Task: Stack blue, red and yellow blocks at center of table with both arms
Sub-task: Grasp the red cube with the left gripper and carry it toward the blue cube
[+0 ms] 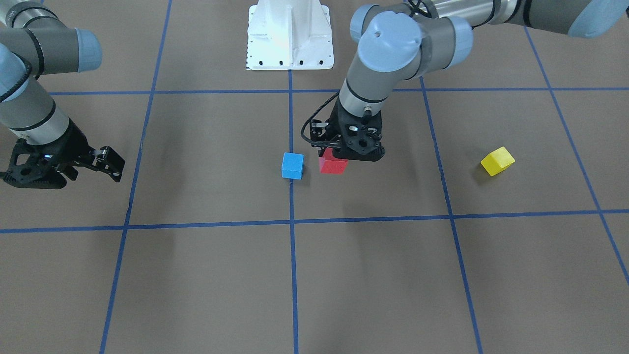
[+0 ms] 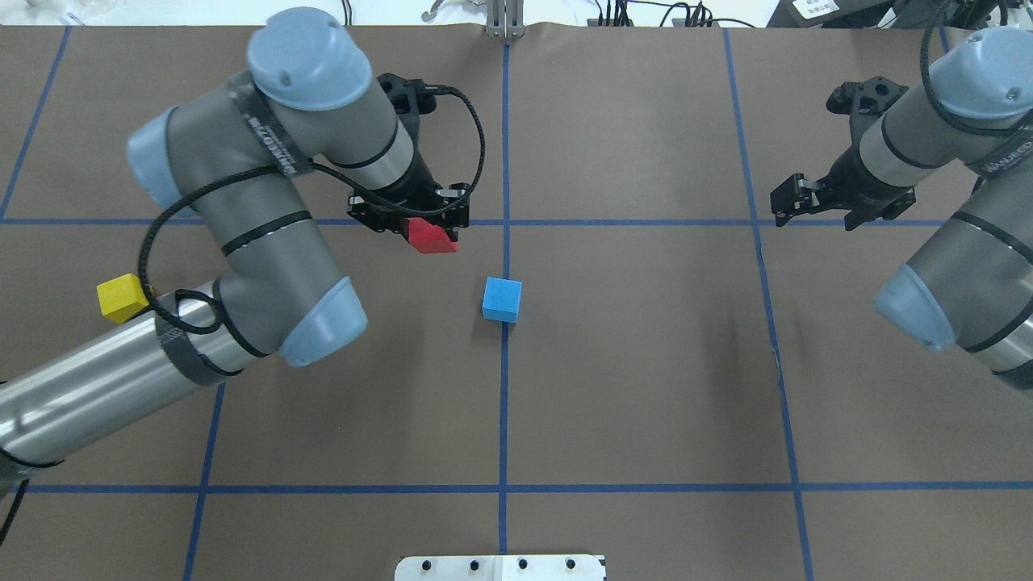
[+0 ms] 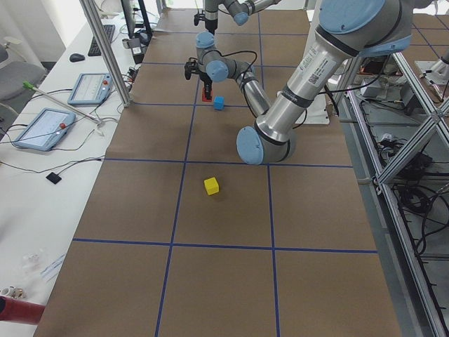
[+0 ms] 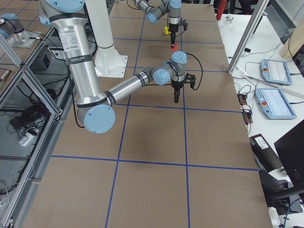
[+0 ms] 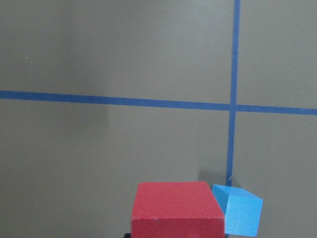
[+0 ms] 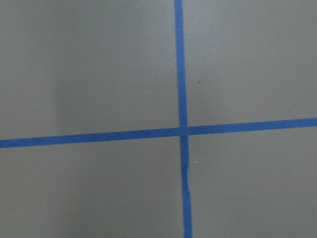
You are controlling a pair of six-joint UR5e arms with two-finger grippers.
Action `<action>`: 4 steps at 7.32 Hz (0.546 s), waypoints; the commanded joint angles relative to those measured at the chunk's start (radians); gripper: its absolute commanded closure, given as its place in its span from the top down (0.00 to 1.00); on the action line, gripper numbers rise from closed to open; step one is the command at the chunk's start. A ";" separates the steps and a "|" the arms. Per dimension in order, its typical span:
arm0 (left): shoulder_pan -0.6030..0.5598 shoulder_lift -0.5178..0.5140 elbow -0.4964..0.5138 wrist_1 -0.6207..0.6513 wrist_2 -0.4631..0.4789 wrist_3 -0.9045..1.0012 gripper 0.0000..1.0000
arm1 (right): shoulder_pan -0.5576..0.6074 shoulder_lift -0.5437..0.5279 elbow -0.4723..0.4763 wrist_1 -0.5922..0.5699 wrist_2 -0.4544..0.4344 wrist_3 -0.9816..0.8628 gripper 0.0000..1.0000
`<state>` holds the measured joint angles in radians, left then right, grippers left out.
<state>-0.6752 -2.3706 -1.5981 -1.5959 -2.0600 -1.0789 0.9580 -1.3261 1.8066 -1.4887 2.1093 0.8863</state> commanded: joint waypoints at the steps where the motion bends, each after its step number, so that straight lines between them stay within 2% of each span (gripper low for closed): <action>1: 0.075 -0.110 0.131 0.005 0.098 0.066 0.00 | 0.037 -0.024 0.000 0.002 0.020 -0.017 1.00; 4: 0.109 -0.130 0.182 0.011 0.112 0.065 0.00 | 0.056 -0.038 0.002 0.015 0.049 -0.014 1.00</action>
<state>-0.5823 -2.4921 -1.4416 -1.5870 -1.9591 -1.0139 1.0074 -1.3611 1.8083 -1.4779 2.1511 0.8716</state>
